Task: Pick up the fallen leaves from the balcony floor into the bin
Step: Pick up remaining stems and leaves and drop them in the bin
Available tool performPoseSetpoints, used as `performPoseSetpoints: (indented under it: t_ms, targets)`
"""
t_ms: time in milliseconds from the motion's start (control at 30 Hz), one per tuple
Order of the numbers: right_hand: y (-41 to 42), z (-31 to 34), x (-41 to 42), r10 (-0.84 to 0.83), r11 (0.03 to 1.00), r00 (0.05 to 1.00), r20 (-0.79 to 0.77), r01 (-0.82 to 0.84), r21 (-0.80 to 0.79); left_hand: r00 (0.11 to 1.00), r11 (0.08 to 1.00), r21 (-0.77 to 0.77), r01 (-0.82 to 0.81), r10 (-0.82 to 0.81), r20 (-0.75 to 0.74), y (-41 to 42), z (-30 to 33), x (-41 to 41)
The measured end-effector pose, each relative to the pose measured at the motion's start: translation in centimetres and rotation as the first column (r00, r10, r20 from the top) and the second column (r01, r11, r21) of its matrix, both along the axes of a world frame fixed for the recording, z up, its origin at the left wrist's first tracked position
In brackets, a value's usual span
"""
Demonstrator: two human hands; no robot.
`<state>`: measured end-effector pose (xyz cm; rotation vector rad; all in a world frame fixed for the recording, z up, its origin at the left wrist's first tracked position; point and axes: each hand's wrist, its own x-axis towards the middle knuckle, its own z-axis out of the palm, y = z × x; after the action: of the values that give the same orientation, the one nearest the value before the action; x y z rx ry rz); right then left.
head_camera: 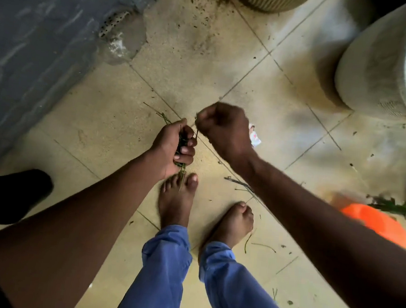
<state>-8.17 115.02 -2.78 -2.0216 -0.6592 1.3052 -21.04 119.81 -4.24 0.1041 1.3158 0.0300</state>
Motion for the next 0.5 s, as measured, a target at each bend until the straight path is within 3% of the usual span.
performPoseSetpoints:
  t_ms: [133,300,500]
  targets:
    - [-5.1,3.6,-2.2,-0.171,0.979,0.985,0.013,0.171,-0.109,0.979,0.967,0.157,0.202,-0.195,-0.059,-2.4,2.1,1.7]
    - [-8.6,6.5,-3.2,-0.384,0.905,0.923,-0.041,0.367,-0.217,0.929,0.916,0.168,0.365,-0.348,-0.123,-6.1,5.3,2.4]
    - [-11.3,10.7,-3.1,-0.423,0.862,0.905,0.049,0.419,-0.285,0.833,0.809,0.206,0.550,-0.514,-0.204,-8.5,9.6,3.0]
